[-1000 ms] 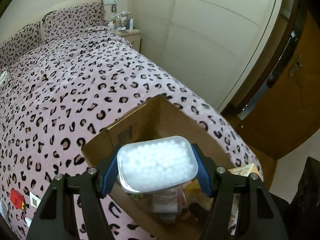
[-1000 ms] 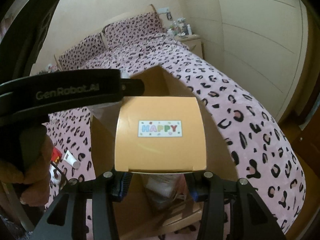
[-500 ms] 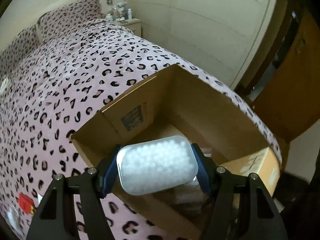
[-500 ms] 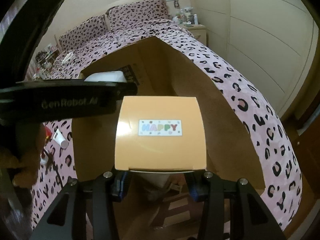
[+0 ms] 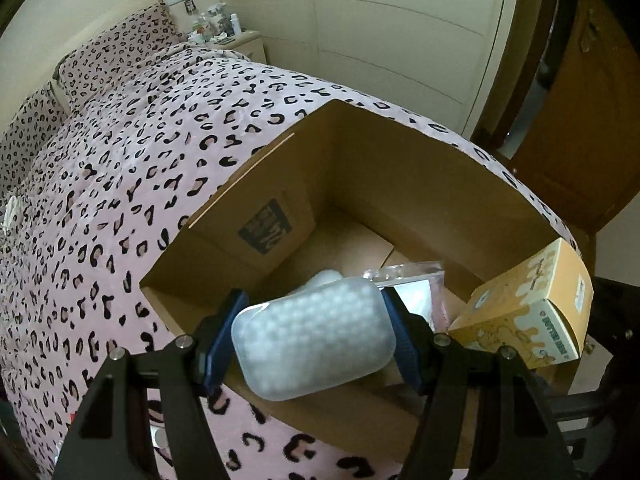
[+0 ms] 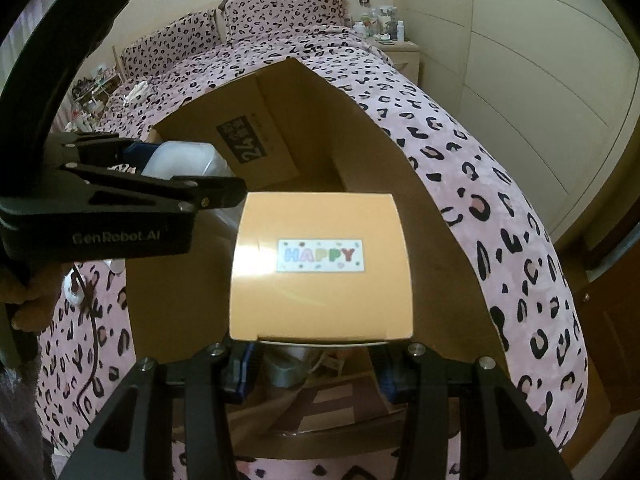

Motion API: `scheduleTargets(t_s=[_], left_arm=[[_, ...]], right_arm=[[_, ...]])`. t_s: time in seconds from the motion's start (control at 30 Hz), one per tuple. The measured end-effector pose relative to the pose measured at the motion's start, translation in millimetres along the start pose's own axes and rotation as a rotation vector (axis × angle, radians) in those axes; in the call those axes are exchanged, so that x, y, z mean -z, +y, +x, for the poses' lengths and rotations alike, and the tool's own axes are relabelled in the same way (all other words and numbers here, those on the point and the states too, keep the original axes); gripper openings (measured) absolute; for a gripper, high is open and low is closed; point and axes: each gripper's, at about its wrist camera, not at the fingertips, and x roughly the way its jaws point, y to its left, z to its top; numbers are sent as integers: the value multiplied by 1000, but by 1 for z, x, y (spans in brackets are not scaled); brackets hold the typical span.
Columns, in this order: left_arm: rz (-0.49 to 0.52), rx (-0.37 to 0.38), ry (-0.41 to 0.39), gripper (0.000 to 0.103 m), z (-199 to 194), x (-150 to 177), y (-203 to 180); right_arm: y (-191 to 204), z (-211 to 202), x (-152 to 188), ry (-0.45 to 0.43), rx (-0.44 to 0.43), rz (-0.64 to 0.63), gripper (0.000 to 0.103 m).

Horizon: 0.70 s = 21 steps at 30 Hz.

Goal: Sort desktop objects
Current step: 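Open both tools to drop the cotton-pad pack and HAPPY box into the box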

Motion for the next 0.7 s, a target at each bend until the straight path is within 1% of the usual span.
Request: scheduleTargets(t_s=[0.3,0.37,0.4,0.53,0.7], left_arm=[[-6,1,13,69,-2,3,3],[-8,10,11,71,-3,4,4],[-11,13,12,74,-3,4,3],[-27,37,6,76,-7,4,4],[-61,65,-18,76,-22,4,7]], right_arm=[[0,1,-3,3,11,-1,47],[1,2,-4,12,16,2,48],[1,2,-4,14,17,3,48],[3,-5,-7,0,12,13,57],[4,-16,-12,-12,37,21,59]])
